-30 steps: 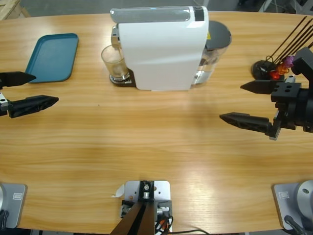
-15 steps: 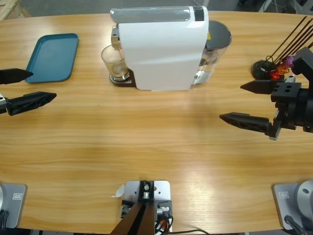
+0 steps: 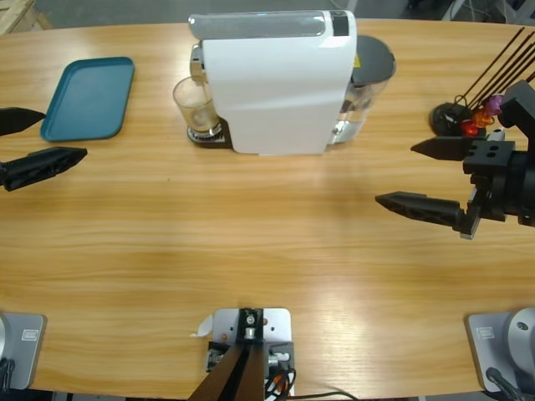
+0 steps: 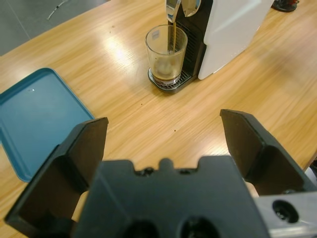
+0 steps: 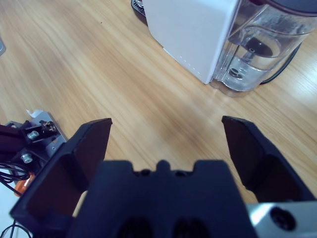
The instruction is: Pour coffee
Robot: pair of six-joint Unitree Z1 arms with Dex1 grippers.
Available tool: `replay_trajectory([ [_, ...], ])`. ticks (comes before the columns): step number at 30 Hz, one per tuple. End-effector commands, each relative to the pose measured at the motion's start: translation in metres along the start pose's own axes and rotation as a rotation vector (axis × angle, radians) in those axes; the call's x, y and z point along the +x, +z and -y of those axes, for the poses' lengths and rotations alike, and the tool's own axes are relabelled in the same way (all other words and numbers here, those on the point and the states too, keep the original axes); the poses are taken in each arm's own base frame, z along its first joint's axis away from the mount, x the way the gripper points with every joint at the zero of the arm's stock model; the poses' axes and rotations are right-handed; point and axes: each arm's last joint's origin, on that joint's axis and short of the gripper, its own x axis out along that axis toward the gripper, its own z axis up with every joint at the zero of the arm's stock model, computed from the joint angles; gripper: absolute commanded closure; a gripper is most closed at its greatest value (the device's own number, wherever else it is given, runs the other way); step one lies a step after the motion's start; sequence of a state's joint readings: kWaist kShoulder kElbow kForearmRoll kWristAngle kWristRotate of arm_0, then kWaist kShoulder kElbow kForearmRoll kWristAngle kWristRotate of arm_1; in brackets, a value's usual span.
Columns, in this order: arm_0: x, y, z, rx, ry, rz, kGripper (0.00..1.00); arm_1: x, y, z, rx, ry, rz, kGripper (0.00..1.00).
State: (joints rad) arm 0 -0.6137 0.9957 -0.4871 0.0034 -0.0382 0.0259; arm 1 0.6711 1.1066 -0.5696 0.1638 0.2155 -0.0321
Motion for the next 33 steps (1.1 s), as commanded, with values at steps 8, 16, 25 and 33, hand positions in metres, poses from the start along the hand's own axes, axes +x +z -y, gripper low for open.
replay_trajectory([
  [8,-0.0019,-0.0148,-0.0001,0.003,0.017,-0.002,0.020,0.0056,-0.0102,-0.0006,-0.006,0.008,-0.037,0.000],
  [16,-0.0027,-0.0157,-0.0001,-0.015,0.017,0.005,0.023,0.0056,-0.0102,-0.0006,-0.006,0.009,-0.037,0.000],
  [25,0.0026,-0.0149,-0.0002,-0.019,0.016,-0.005,0.023,0.0041,-0.0107,-0.0009,-0.008,0.008,-0.031,0.000],
  [33,0.0019,-0.0160,-0.0002,-0.020,0.016,0.001,0.023,0.0044,-0.0107,-0.0008,-0.007,0.007,-0.033,0.000],
])
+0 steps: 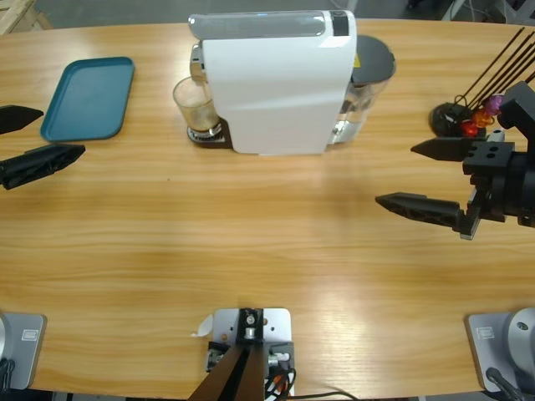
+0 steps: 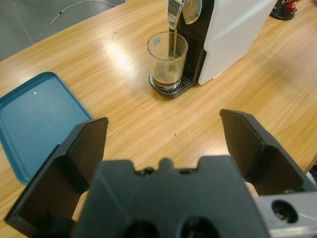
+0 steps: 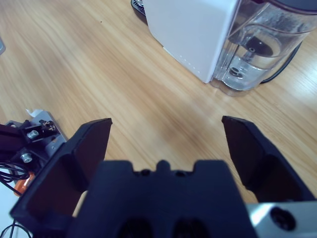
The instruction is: Pour coffee
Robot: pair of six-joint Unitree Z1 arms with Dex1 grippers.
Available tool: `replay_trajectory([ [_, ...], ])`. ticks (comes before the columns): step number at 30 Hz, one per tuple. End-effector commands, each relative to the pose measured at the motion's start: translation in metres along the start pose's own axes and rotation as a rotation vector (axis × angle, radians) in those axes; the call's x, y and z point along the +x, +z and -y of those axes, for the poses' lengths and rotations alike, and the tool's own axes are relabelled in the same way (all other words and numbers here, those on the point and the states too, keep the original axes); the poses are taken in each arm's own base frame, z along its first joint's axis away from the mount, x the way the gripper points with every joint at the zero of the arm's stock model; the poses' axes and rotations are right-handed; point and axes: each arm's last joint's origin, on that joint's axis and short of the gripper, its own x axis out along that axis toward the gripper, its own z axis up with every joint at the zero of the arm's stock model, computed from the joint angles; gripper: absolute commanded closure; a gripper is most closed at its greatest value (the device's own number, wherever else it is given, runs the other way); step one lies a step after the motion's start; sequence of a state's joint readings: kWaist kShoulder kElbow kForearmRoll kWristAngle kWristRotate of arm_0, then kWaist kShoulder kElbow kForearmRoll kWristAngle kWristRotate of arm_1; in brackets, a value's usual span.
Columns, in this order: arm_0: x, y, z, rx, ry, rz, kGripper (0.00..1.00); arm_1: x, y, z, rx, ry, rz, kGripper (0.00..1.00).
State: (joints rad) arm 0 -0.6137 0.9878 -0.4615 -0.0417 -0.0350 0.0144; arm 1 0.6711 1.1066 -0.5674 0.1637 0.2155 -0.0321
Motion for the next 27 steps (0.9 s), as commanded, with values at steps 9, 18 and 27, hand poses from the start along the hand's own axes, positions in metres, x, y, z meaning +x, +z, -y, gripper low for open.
replay_trajectory([
  [9,0.0044,-0.0134,-0.0001,-0.006,0.008,-0.037,0.023,0.0045,-0.0100,-0.0007,-0.007,0.007,-0.032,0.000],
  [18,0.0060,-0.0132,-0.0002,-0.007,0.007,-0.042,0.023,0.0059,-0.0095,-0.0004,-0.007,0.006,-0.034,0.000],
  [27,0.0082,-0.0130,-0.0002,-0.006,0.007,-0.048,0.023,0.0056,-0.0095,-0.0003,-0.007,0.004,-0.032,0.000],
])
